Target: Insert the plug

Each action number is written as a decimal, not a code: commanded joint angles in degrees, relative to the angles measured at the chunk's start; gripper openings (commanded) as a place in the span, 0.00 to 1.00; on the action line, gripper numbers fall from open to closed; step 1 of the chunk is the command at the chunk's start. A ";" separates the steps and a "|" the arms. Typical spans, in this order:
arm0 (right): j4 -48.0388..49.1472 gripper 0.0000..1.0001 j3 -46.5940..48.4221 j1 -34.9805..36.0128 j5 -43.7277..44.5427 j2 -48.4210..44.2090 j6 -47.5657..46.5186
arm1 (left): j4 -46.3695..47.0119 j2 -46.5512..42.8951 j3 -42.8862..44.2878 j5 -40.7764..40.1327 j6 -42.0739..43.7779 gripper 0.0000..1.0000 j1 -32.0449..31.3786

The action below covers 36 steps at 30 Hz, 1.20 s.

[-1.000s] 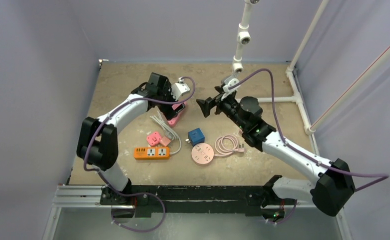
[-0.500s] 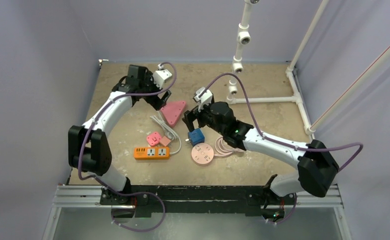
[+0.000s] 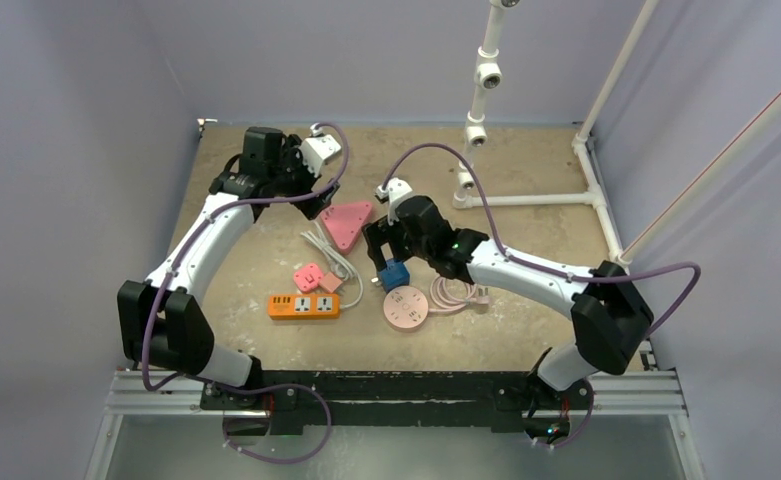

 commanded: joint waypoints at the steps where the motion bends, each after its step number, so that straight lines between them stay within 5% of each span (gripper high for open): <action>1: -2.60 0.97 0.56 0.46 -2.34 0.28 6.70 | 0.06 -2.27 -0.41 0.76 1.50 0.99 0.12; 9: -0.45 0.80 -2.41 1.02 -2.77 4.13 10.71 | -0.38 -3.37 -0.33 1.06 2.18 0.99 0.12; 19: 1.22 0.78 -4.92 2.06 -2.34 5.47 13.65 | -1.59 -4.22 -0.32 1.76 3.11 0.99 0.12; 21: 0.17 0.82 -4.90 2.68 -1.10 5.40 14.33 | -1.61 -4.27 -0.35 1.95 3.27 0.99 0.12; 23: -1.03 0.98 -4.48 3.31 0.87 4.64 14.53 | -1.54 -4.23 -0.43 2.32 3.27 0.99 0.12; 36: -8.62 0.99 2.30 3.35 10.37 1.09 17.96 | -1.82 -5.30 -2.65 3.64 4.49 0.99 0.12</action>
